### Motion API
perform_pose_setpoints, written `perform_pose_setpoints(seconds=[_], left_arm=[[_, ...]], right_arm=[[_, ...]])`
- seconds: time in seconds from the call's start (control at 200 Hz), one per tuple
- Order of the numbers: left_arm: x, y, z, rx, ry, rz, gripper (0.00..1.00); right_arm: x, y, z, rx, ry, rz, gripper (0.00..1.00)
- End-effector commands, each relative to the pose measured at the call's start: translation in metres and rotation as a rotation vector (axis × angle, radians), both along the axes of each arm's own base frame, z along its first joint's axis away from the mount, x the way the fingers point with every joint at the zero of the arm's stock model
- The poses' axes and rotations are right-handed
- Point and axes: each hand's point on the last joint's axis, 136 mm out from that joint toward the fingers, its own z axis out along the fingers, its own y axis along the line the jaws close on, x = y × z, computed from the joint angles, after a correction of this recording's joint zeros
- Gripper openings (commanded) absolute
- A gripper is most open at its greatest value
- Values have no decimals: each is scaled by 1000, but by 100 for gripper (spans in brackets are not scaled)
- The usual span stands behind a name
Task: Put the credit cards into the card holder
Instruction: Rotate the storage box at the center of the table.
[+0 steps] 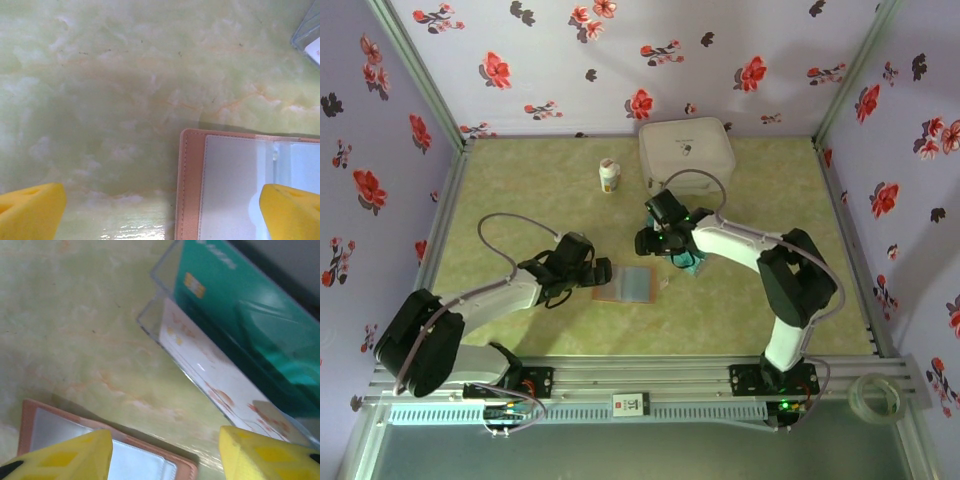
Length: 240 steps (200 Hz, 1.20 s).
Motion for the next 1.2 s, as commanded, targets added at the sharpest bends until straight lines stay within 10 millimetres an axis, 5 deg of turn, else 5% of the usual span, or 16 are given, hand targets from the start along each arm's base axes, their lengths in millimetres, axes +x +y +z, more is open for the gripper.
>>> perform_pose_setpoints(seconds=[0.0, 0.34, 0.81, 1.0, 1.195], left_arm=[[3, 9, 10, 6, -40, 51, 100], [1, 18, 14, 3, -57, 85, 100], [-6, 24, 14, -9, -56, 99, 100], [-8, 25, 13, -11, -56, 99, 100], [-8, 25, 11, -4, -53, 94, 100]], right_arm=[[5, 24, 1, 53, 5, 48, 57], [10, 41, -26, 42, 30, 51, 55], [58, 13, -31, -81, -50, -22, 55], [55, 26, -11, -26, -51, 53, 55], [39, 35, 49, 112, -108, 113, 58]])
